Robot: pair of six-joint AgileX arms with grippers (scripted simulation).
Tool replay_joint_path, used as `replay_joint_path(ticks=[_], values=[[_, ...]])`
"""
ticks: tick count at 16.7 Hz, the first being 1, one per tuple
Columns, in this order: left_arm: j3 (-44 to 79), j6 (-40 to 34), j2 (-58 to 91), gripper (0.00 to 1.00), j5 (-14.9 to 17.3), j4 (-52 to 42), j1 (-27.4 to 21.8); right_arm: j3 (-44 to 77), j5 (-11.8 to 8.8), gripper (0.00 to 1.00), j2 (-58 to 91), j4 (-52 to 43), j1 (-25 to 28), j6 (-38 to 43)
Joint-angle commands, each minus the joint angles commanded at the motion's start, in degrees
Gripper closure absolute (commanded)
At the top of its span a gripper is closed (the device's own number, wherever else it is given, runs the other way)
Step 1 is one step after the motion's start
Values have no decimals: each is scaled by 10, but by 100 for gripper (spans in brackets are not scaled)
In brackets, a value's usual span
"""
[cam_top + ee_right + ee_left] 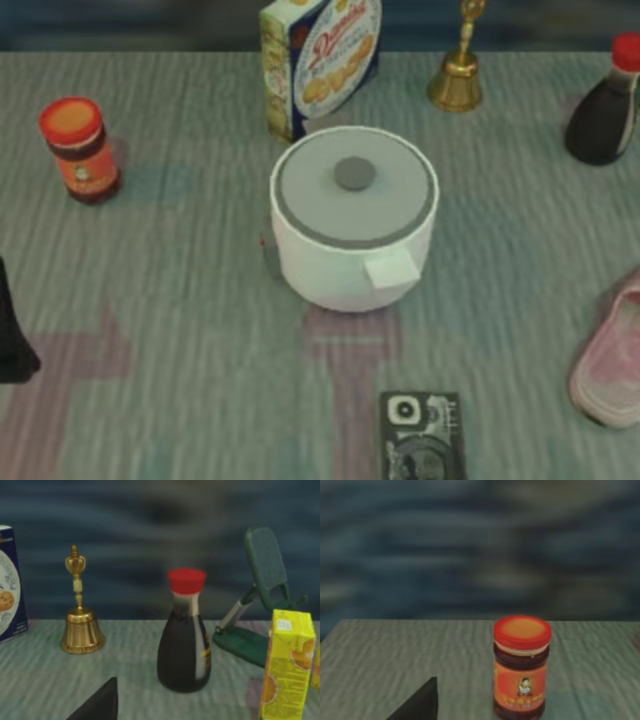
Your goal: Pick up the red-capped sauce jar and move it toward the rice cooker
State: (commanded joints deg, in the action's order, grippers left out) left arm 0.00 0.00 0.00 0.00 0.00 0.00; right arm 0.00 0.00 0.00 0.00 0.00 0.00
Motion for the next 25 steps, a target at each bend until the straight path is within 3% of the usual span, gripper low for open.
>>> replay_joint_path(ticks=[5, 11, 17, 25], values=[[18, 6, 29, 0, 2, -21, 0, 0, 0, 0, 0, 0, 0, 0], [157, 50, 210, 0, 18, -138, -5, 0, 0, 0, 0, 0, 0, 0], [426, 125, 475, 0, 40, -295, -12, 0, 0, 0, 0, 0, 0, 0], [887, 243, 865, 0, 55, -506, -14, 0, 0, 0, 0, 0, 0, 0]])
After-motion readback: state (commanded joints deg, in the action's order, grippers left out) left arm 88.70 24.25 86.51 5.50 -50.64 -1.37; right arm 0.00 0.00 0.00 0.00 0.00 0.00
